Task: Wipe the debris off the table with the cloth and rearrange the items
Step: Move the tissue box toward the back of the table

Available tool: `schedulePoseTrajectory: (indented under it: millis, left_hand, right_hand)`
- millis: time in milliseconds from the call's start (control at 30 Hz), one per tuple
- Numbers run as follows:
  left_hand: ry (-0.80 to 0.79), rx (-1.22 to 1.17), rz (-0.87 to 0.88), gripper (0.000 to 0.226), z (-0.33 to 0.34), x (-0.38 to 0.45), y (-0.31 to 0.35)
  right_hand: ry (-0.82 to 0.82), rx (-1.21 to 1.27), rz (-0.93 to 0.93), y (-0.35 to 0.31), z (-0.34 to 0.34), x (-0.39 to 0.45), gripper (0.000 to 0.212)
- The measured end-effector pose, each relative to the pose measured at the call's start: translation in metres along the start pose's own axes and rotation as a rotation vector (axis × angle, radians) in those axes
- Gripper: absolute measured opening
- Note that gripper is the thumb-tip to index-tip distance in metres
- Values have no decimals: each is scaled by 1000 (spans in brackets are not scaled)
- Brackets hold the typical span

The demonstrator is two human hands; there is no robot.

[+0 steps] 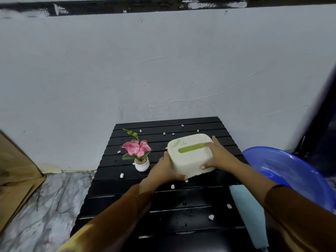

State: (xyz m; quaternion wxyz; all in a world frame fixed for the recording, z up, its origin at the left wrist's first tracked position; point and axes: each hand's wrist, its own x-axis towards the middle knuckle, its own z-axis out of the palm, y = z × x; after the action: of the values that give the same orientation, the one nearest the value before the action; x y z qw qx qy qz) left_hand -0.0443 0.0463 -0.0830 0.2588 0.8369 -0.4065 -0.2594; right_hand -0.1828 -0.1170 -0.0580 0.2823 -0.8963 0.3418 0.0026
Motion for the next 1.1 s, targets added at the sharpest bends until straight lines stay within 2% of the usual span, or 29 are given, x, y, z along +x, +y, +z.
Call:
schedulePoseTrajectory:
  millis: [233, 433, 733, 1100]
  left_hand:
    - [117, -212, 11, 138, 18, 15, -3]
    - [169, -308, 39, 140, 29, 20, -6]
    - [287, -411, 87, 119, 39, 27, -2]
    - [390, -426, 112, 117, 9, 105, 25]
  right_hand:
    - [84, 102, 2, 9, 12, 0, 92]
    - [153, 186, -62, 18, 17, -2, 91]
    - [175, 196, -75, 26, 9, 12, 95]
    - [218, 194, -145, 27, -39, 97, 91]
